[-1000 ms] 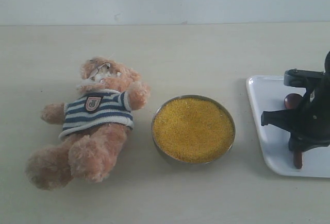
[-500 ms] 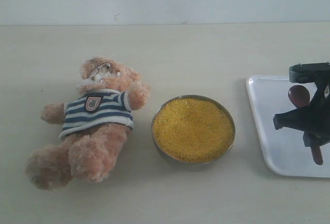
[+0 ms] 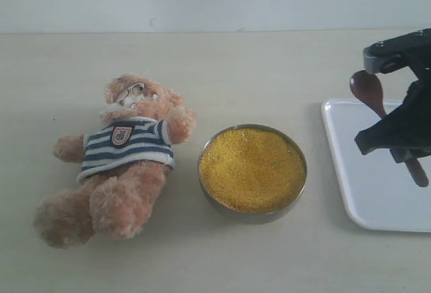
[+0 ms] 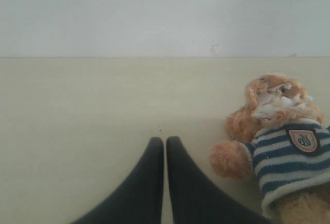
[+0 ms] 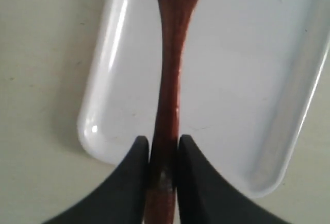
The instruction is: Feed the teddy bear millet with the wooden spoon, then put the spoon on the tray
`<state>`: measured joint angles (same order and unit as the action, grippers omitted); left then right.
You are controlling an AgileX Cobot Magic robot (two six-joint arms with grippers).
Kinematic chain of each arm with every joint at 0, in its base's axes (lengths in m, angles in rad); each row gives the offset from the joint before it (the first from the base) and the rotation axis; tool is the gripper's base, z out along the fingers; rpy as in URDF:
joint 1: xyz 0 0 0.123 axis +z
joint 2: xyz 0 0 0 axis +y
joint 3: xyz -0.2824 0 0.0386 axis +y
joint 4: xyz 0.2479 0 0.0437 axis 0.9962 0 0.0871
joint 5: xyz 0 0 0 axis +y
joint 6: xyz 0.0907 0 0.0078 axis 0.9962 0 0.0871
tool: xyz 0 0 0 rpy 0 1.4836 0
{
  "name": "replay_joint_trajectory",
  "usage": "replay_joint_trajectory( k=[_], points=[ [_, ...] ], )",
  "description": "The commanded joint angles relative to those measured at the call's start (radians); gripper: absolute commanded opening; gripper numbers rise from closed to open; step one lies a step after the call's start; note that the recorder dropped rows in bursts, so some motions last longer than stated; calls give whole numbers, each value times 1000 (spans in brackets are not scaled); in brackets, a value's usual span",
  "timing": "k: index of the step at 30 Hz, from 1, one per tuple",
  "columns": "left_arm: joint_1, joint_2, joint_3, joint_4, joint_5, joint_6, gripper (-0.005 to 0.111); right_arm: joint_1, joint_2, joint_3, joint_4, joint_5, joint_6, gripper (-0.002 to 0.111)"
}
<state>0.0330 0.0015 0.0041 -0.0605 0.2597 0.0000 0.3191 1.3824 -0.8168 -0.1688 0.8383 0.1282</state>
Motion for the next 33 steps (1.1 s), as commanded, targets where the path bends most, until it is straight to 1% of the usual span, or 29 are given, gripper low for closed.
replay_joint_trajectory(
  k=[1, 7, 12, 16, 20, 25, 30, 33],
  points=[
    [-3, -2, -4, -3, -5, 0, 4, 108, -25, -50, -6, 107, -47, 0],
    [-3, -2, -4, -3, -5, 0, 4, 253, -25, -69, -39, 156, -49, 0],
    [-3, -2, -4, -3, -5, 0, 4, 387, -25, -69, -159, 213, 45, -1],
    [-3, -2, -4, -3, -5, 0, 4, 481, -25, -69, -197, 263, 71, -1],
    [-3, -2, -4, -3, -5, 0, 4, 541, -25, -69, -211, 305, 71, -1],
    [-3, -2, -4, -3, -5, 0, 4, 588, -25, -69, -235, 310, 85, -1],
    [-3, -2, -4, -3, -5, 0, 4, 619, -25, -69, -243, 307, 85, -1],
    [-3, -2, -4, -3, -5, 0, 4, 620, -25, -69, -251, 301, 85, -1]
  ],
)
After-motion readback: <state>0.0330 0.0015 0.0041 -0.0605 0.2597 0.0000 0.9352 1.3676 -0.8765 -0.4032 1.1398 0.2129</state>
